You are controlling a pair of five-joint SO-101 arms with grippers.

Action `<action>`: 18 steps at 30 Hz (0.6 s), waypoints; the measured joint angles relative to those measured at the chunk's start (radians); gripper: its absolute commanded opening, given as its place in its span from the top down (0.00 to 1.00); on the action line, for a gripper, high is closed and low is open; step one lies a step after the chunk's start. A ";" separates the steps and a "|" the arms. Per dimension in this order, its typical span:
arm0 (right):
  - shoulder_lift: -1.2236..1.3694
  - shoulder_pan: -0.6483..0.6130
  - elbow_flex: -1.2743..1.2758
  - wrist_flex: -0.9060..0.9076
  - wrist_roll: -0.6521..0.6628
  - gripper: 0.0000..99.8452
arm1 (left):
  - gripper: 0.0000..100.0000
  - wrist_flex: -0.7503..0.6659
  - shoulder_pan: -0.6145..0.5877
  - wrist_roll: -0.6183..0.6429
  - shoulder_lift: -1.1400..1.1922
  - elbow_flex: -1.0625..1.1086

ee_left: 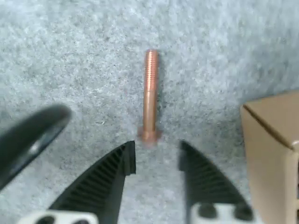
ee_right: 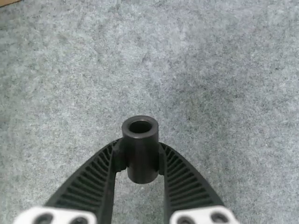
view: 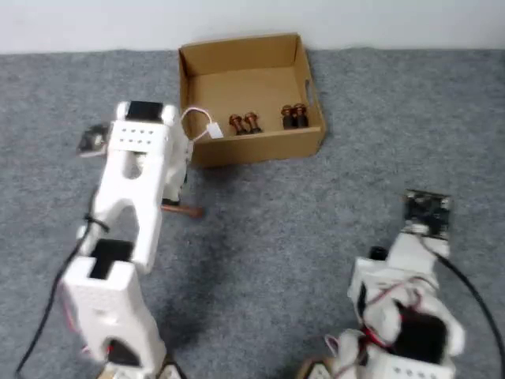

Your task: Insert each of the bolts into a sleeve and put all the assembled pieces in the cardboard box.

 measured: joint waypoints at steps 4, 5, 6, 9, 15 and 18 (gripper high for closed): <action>0.000 0.000 0.000 0.000 0.000 0.99 | 0.76 0.000 0.011 -0.052 0.000 -0.006; 0.000 0.000 0.000 0.000 0.000 0.99 | 0.76 0.002 0.011 -0.091 0.000 -0.006; 0.000 0.000 0.000 0.000 0.000 0.99 | 0.76 0.002 0.009 -0.144 0.000 -0.006; 0.000 0.000 0.000 0.000 0.000 0.99 | 0.76 0.002 0.002 -0.388 0.000 -0.006; 0.000 0.000 0.000 0.000 0.000 0.99 | 0.76 0.002 -0.031 -0.996 0.000 -0.006; 0.000 0.003 0.000 0.000 0.000 0.99 | 0.76 0.005 -0.048 -1.323 0.000 -0.006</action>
